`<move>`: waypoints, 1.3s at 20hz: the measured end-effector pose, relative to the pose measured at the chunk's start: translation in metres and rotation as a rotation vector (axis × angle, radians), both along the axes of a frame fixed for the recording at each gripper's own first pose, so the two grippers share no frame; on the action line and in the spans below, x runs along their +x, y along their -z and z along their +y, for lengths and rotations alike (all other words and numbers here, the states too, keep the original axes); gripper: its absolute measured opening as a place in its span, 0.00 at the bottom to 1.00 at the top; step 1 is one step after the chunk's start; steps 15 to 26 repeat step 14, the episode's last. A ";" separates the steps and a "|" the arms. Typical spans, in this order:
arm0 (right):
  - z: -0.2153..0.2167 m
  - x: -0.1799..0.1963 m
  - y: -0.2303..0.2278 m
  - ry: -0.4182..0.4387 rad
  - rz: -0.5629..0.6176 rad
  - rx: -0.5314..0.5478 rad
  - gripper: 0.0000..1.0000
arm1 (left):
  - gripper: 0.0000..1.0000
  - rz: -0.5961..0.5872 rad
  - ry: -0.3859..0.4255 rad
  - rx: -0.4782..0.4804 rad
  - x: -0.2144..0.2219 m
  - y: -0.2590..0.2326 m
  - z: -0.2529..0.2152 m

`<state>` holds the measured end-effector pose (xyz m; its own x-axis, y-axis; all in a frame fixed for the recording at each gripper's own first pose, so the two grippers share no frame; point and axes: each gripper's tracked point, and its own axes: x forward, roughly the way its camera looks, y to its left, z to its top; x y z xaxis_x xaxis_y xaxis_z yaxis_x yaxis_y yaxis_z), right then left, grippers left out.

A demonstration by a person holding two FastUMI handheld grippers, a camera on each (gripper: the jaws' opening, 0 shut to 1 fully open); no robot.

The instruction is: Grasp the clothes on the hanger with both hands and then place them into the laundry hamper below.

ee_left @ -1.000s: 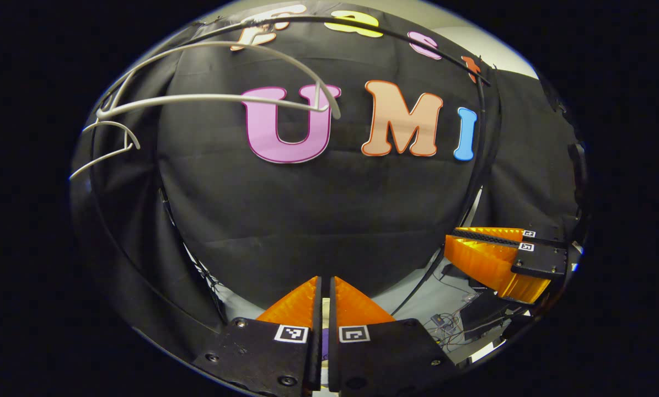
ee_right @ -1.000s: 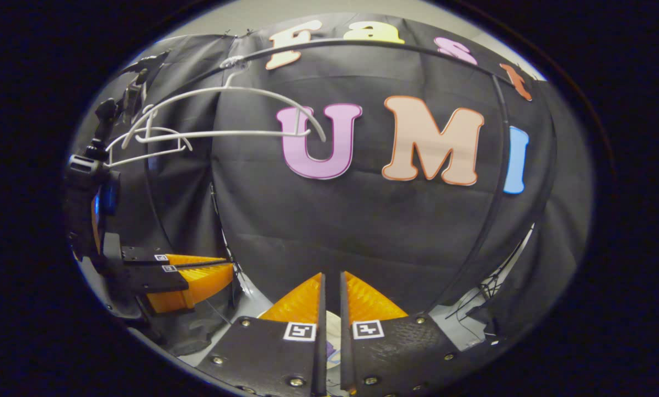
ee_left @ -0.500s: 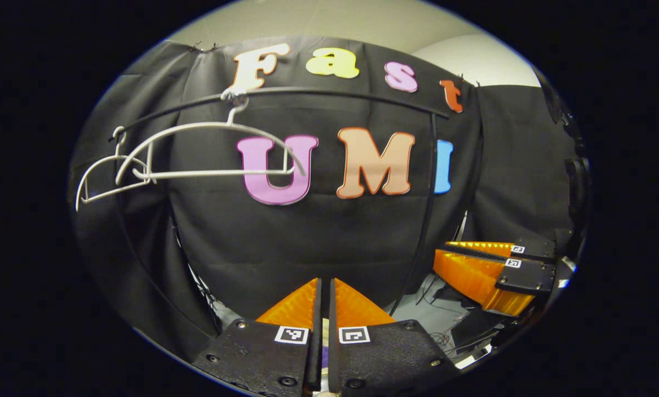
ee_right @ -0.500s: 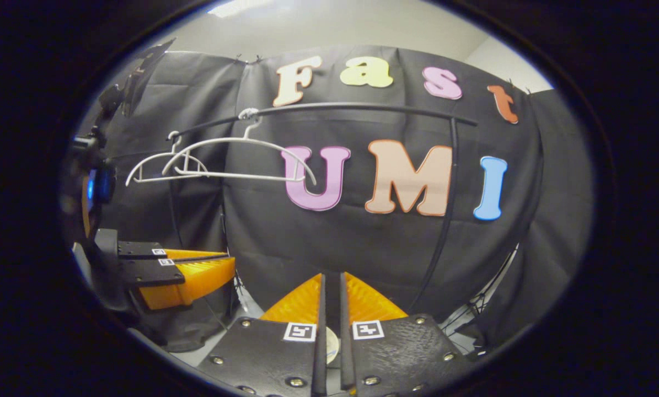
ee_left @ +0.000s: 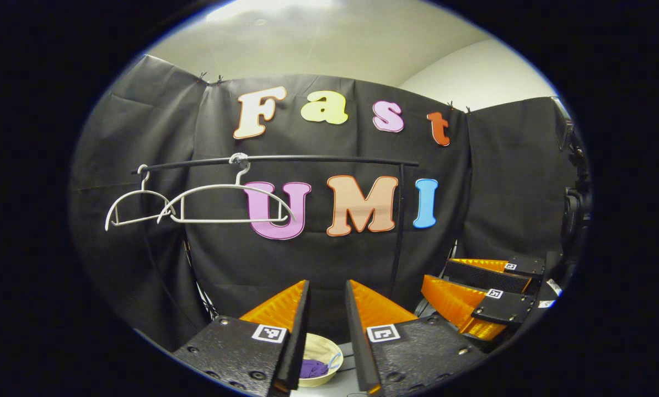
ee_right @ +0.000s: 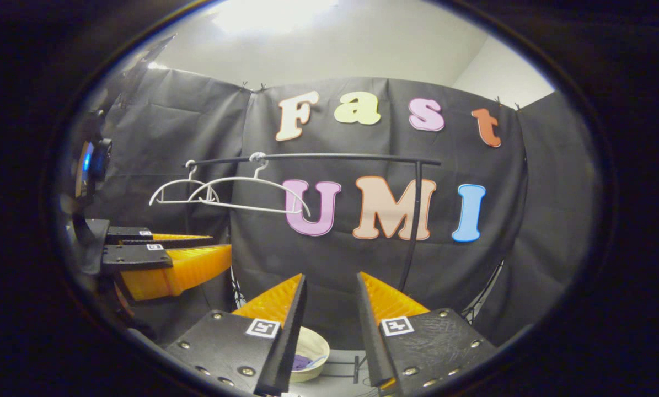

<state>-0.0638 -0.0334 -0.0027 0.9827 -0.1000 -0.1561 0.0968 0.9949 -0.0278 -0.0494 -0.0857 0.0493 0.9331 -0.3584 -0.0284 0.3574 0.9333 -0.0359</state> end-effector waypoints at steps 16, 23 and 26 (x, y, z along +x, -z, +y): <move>-0.034 -0.025 -0.016 0.066 -0.054 0.018 0.96 | 0.98 -0.049 -0.032 -0.035 -0.009 -0.018 -0.002; -0.034 -0.025 -0.016 0.066 -0.054 0.018 0.96 | 0.98 -0.049 -0.032 -0.035 -0.009 -0.018 -0.002; -0.034 -0.025 -0.016 0.066 -0.054 0.018 0.96 | 0.98 -0.049 -0.032 -0.035 -0.009 -0.018 -0.002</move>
